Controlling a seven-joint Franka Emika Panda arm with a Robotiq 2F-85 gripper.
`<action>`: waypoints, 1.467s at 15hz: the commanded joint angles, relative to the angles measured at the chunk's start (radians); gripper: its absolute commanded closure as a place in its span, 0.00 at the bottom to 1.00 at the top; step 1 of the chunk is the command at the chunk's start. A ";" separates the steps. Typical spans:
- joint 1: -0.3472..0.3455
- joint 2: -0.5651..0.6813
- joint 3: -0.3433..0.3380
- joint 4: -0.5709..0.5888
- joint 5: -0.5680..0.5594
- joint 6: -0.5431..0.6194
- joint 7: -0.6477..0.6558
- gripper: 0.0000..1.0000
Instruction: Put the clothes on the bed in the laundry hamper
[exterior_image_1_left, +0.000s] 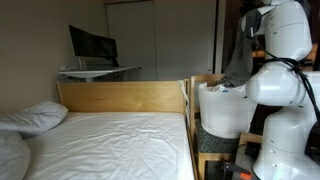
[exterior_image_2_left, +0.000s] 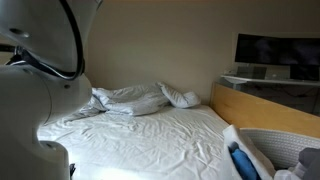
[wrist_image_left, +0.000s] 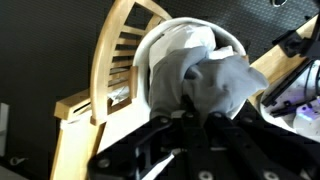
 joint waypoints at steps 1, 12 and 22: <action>-0.019 0.023 -0.011 -0.015 -0.040 -0.015 -0.106 0.96; -0.085 0.068 0.074 -0.004 0.107 0.039 -0.070 0.96; -0.062 0.048 0.082 -0.010 0.083 -0.076 -0.208 0.42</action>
